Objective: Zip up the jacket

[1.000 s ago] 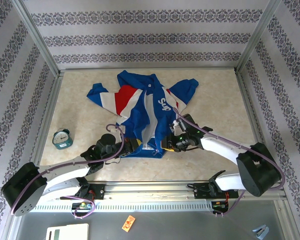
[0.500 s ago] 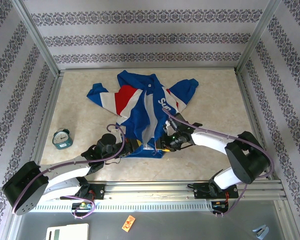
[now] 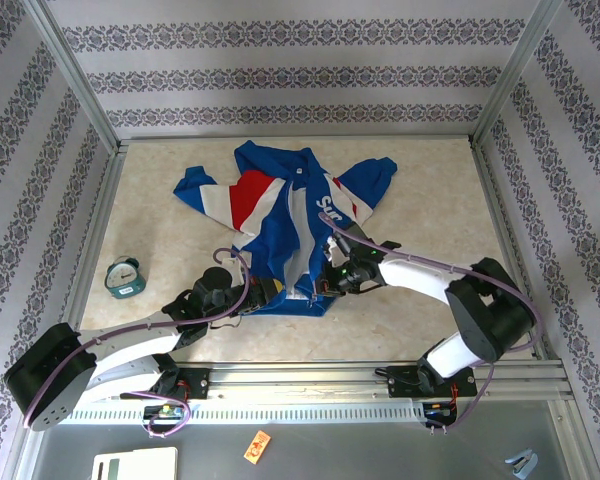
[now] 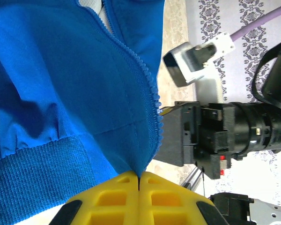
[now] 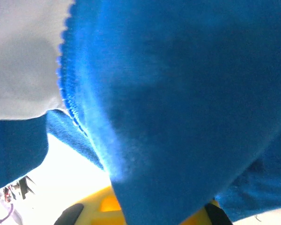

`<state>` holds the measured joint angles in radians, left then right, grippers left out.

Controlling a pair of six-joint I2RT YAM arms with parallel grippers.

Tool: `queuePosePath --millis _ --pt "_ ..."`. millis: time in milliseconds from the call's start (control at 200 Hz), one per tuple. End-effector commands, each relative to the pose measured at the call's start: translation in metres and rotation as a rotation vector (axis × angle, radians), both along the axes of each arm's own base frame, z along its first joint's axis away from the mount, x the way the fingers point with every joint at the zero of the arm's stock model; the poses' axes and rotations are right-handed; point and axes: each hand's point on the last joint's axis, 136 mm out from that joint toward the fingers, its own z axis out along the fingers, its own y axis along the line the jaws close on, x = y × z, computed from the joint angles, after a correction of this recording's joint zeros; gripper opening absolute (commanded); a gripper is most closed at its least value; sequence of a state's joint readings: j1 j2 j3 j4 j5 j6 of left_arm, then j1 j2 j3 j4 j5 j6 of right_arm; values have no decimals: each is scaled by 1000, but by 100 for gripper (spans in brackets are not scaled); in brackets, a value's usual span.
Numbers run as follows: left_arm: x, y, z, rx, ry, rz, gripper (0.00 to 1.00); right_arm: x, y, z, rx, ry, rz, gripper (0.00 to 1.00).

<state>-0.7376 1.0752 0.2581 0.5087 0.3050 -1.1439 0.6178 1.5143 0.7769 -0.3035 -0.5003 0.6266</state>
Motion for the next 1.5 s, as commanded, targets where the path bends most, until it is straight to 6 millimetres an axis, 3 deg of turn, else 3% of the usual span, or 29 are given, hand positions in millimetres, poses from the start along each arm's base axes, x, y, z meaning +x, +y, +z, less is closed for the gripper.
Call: queuePosePath --millis 0,265,725,939,1129,1494 --pt "6 3 13 -4 -86 5 0 4 0 22 30 -117 36 0" --pt "8 5 26 15 -191 -15 0 1 8 53 131 -236 123 0" --pt "7 -14 98 23 -602 -159 0 14 31 131 279 -545 310 0" --pt "14 -15 108 26 -664 -133 0 26 35 153 303 -644 305 0" --pt "18 -17 117 51 -735 -140 0 16 47 165 392 -679 401 0" --pt "15 -11 119 12 -768 -135 0 4 42 184 483 -792 461 0"
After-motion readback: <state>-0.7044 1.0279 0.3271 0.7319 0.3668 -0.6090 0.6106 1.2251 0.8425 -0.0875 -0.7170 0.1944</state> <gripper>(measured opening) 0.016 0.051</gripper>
